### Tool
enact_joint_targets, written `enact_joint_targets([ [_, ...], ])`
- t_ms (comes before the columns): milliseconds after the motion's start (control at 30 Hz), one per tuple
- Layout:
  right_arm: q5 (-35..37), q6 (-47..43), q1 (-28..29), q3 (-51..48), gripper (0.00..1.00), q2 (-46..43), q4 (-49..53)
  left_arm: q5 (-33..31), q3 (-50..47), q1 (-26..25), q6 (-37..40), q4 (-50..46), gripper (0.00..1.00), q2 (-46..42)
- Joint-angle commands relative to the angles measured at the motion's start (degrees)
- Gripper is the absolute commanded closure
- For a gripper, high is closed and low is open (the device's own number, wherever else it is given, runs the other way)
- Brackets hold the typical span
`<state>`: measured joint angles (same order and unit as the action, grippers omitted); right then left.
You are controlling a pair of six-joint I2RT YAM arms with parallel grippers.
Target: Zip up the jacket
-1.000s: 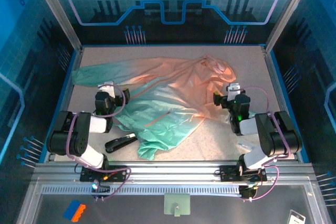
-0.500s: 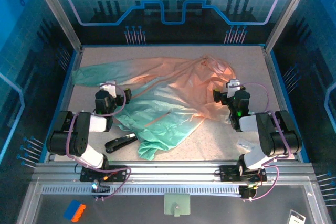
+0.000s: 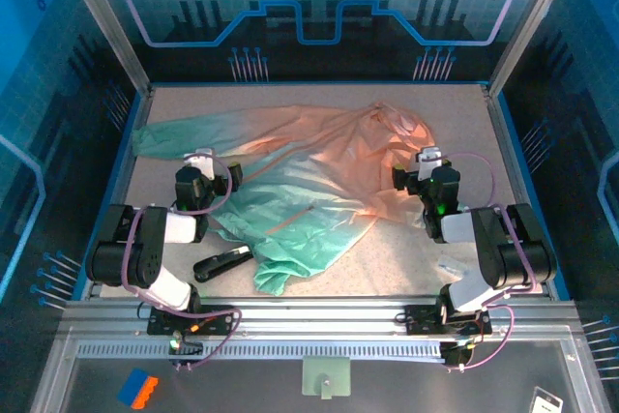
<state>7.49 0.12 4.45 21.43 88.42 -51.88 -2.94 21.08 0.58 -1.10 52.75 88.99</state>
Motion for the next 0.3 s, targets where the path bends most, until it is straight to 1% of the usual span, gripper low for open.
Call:
enact_joint_targets([
  [0,-0.28,-0.35,-0.17,0.92,0.00,-0.05,-0.23,1.30,1.05,-0.30,1.20,-0.27,0.01,0.04],
  [267,-0.37,-0.26,-0.17,0.99,0.00,0.00,-0.15,1.28,1.06,-0.32,1.21,-0.13,0.01,0.04],
])
